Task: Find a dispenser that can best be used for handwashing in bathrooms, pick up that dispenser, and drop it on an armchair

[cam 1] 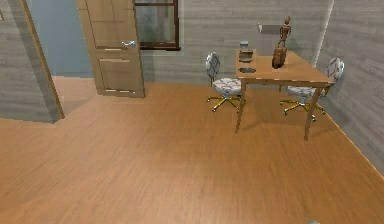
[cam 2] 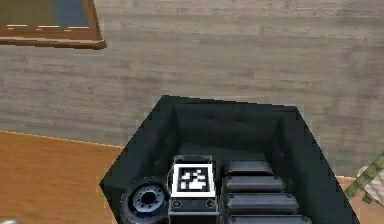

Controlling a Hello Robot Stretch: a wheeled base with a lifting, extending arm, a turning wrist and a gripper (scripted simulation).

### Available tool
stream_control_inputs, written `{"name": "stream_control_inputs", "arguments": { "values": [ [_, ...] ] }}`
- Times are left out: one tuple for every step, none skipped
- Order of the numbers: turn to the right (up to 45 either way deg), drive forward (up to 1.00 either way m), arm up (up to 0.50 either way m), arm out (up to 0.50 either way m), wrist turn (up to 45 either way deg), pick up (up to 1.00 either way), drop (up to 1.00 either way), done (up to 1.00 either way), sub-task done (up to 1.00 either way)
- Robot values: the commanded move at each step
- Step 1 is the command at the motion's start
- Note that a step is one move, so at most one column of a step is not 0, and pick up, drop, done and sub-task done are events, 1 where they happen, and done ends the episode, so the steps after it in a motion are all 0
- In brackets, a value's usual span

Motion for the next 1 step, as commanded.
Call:
{"name": "stream_control_inputs", "arguments": {
  "values": [
    [0.0,0.00,0.00,0.48,0.0,0.00,0.00,0.00,0.00]
  ]
}}
